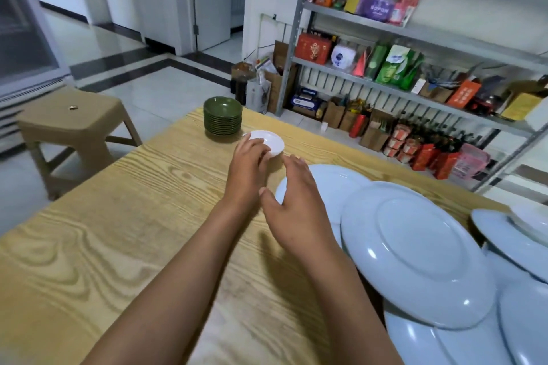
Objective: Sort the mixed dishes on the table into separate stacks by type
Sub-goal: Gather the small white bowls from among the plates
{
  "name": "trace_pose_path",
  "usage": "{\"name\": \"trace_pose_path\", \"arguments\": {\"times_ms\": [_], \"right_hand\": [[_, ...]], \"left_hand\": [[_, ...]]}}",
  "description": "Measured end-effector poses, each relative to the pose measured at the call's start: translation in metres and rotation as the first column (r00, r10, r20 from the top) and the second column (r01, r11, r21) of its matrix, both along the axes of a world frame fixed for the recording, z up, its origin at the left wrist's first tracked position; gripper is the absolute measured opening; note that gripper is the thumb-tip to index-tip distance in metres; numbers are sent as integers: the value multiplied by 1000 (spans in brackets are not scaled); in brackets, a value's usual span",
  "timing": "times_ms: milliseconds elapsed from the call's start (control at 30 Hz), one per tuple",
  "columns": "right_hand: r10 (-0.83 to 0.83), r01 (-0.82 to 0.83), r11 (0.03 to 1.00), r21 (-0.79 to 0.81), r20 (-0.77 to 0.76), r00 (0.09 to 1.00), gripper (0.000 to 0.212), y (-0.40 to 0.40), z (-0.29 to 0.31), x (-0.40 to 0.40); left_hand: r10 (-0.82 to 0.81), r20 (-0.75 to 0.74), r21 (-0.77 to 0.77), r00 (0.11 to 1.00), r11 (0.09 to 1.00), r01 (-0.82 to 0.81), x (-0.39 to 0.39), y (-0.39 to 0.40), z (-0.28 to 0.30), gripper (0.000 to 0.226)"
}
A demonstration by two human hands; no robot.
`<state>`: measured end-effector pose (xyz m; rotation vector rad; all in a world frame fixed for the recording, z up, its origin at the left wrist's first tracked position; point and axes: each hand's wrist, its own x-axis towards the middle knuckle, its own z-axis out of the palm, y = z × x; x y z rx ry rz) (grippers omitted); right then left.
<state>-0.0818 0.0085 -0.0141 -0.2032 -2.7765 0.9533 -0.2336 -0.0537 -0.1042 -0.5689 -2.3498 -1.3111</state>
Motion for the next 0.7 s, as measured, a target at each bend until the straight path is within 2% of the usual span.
{"name": "trace_pose_path", "arguments": {"times_ms": [133,233,333,400,467,567,700], "right_hand": [[-31,31,998,-47,0,1000,64,10,6,3],[-52,52,999,-16,-18,998,65,20,8,9],[-65,68,994,86,-45,997,67,28,10,15],[-79,84,987,136,-41,996,66,35,13,18],[-96,101,988,118,-53,994,64,43,19,20],[-146,145,989,-17,-86,986,59,59,35,30],[-252,233,959,-162,-106,962,56,91,58,62]], "left_hand": [[0,41,-104,999,995,4,-3,2,-5,26],[-41,-45,-221,998,975,30,1,3,-2,36],[-60,-111,-301,992,953,24,12,4,2,45],[-66,-139,-304,988,952,21,22,7,9,53],[-77,-160,-284,984,958,29,35,13,20,52],[-135,-112,-173,984,978,114,69,35,47,39],[-272,-105,-103,956,960,262,131,71,92,37]]}}
